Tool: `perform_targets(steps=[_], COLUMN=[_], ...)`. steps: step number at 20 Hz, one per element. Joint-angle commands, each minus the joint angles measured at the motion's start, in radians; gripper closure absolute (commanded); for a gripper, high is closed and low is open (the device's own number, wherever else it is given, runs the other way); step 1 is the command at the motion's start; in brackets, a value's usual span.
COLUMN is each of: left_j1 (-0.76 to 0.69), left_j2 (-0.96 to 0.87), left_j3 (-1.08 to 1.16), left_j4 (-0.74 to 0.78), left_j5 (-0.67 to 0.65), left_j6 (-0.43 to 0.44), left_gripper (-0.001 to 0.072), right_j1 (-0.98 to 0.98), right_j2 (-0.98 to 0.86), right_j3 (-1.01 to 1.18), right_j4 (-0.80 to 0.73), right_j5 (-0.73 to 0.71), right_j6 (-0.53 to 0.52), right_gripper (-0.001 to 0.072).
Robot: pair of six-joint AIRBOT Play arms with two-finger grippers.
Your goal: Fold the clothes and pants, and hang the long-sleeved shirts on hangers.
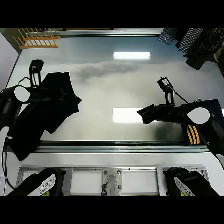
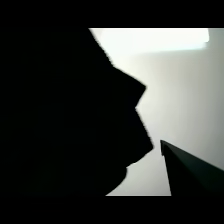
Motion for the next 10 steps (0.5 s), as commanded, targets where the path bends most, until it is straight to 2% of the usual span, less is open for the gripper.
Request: perform_targets(steps=[1,6,10], left_j1=[0.125,0.127,0.094], left_j2=[-0.154,-0.325,-0.407], left_j3=[-0.004,0.031,0.095], left_j4=[0.056,0.089,0.09], left_j5=[0.016,0.119,0.075], left_j6=[0.05,0.059,0.059], left_gripper=[0.0017,0.0017,0.0017], right_j1=[0.001,0.001,0.001], right_j2=[0.0,0.0,0.0], right_j3=[0.0,0.0,0.0], right_j4=[0.0,0.0,0.0], right_j5=[0.0,0.0,0.0], right_j6=[0.0,0.0,0.0], right_gripper=[0.0691,0.069,0.0691])
